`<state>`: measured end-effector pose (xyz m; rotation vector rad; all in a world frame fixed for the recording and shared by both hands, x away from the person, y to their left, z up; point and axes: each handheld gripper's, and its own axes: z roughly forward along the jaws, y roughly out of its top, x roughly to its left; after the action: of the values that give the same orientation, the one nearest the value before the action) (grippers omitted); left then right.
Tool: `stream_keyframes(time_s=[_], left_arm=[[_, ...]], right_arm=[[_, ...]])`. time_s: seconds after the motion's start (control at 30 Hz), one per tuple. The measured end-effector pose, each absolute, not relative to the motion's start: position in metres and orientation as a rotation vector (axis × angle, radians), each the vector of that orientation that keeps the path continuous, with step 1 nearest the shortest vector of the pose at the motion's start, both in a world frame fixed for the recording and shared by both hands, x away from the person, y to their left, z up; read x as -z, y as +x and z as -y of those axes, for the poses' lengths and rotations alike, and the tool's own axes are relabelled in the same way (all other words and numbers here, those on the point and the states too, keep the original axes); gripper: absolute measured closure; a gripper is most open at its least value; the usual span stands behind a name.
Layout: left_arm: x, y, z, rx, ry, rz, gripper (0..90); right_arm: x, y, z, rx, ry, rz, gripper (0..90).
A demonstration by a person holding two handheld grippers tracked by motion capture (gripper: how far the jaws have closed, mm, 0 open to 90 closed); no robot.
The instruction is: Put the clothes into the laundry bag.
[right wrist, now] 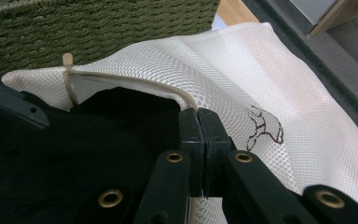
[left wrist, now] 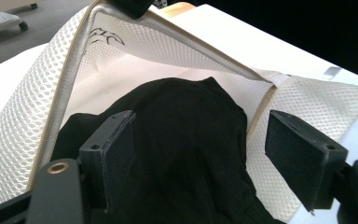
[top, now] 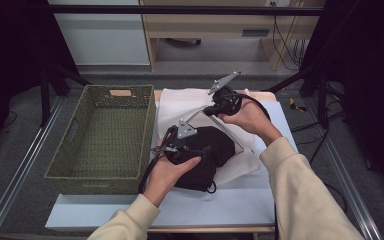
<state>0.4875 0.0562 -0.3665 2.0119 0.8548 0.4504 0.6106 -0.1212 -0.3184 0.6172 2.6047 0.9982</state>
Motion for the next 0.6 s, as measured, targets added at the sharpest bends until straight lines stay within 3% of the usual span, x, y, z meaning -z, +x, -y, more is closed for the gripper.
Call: stream_keyframes(time_s=[0.6], left_arm=[[0.361,0.467,-0.059,-0.437,2.050,-0.822,25.6]], right_arm=[[0.317,0.611,0.121,-1.006,0.613,-2.602,89.8]])
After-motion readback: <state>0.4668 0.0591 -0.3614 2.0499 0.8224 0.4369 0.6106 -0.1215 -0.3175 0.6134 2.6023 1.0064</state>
